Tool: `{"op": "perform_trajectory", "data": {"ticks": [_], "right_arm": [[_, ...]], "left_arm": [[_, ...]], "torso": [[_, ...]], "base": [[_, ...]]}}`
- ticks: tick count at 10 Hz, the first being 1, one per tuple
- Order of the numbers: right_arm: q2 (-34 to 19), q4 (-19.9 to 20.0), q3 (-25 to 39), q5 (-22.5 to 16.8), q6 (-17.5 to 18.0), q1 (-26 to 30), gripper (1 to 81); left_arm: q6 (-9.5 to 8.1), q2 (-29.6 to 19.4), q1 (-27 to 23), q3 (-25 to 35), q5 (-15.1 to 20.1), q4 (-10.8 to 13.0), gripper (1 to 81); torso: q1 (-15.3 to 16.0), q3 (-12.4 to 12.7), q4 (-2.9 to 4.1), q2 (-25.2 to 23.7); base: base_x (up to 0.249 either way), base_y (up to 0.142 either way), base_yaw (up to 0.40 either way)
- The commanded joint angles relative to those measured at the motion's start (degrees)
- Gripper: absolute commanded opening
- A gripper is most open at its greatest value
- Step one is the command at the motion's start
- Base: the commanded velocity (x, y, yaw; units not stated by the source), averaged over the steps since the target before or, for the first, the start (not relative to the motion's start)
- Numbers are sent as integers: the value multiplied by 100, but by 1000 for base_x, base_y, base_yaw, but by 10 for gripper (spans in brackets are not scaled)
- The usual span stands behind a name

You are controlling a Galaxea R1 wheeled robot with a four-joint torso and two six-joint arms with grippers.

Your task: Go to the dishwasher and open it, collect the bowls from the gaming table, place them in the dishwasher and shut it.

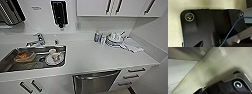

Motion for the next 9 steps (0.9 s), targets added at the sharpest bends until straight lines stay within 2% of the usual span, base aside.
{"op": "perform_trajectory", "data": {"ticks": [1, 3, 6, 8, 9], "right_arm": [[357, -1991, -1038, 858, -197, -1527, 811], [699, -2291, -1573, 859, -197, -1861, 811], [1402, -2528, -2653, 858, -197, -2230, 811], [1684, -2634, -3007, 867, -197, -2372, 811], [1773, -2661, -3095, 867, -197, -2398, 811]], "left_arm": [[46, -109, 54, -6, -440, 45, 811], [46, -127, 45, -6, -459, 45, 811], [47, -109, 45, -101, -415, 45, 811], [46, -39, 45, -269, -407, 36, 811], [46, -4, 37, -278, -267, 19, 811]], "torso": [[0, 0, 0, 0], [0, 0, 0, -2], [-2, 2, 0, -5], [-2, 4, 0, -5], [-2, 4, 0, -5]], "base": [[0, 0, 0], [0, 0, 0], [0, 0, 0], [0, 0, 0], [0, 0, 0]]}}
